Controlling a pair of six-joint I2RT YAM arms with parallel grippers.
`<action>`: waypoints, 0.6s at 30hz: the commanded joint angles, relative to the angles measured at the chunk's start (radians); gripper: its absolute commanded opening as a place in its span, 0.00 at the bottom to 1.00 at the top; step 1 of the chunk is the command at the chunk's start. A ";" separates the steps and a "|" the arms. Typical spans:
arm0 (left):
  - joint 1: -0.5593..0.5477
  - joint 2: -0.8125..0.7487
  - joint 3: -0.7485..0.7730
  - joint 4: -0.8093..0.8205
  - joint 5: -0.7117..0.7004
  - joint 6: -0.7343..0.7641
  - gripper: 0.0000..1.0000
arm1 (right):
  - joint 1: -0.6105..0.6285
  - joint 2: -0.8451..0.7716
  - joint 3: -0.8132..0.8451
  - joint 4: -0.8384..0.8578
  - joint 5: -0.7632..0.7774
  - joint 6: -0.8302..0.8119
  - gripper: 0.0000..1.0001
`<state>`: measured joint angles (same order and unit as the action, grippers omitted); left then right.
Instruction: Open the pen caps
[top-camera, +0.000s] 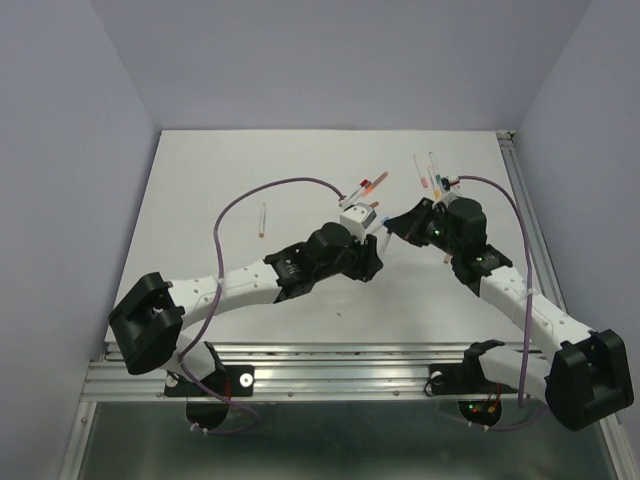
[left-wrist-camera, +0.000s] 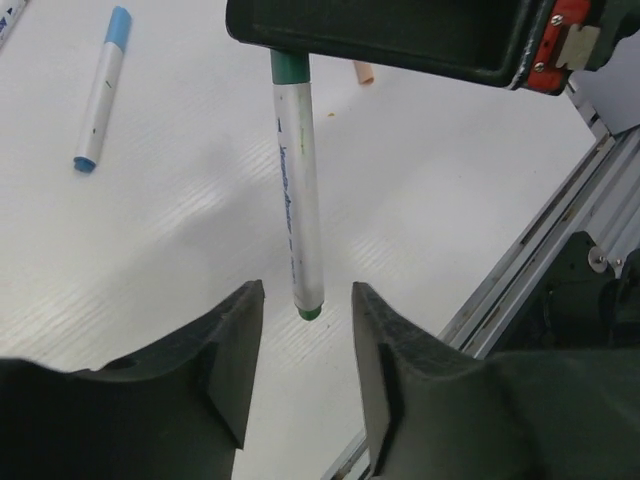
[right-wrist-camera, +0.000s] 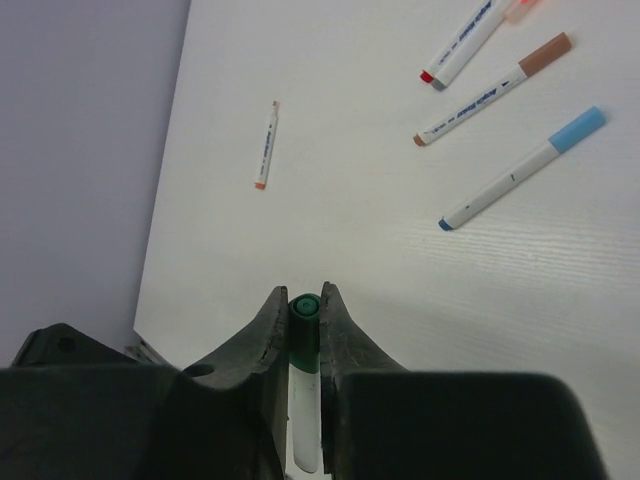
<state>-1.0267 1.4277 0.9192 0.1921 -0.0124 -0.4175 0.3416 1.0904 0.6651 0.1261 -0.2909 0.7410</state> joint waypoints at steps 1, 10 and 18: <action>-0.007 0.011 0.087 0.015 -0.015 0.045 0.55 | 0.000 0.000 0.071 -0.023 -0.062 0.003 0.01; -0.009 0.109 0.196 0.009 -0.028 0.089 0.56 | 0.007 -0.034 0.062 -0.023 -0.113 0.038 0.01; -0.009 0.139 0.222 -0.017 -0.049 0.083 0.00 | 0.007 -0.037 0.068 -0.014 -0.090 0.066 0.01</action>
<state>-1.0248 1.5848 1.1042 0.1608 -0.0566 -0.3496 0.3412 1.0653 0.6662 0.0769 -0.3809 0.7868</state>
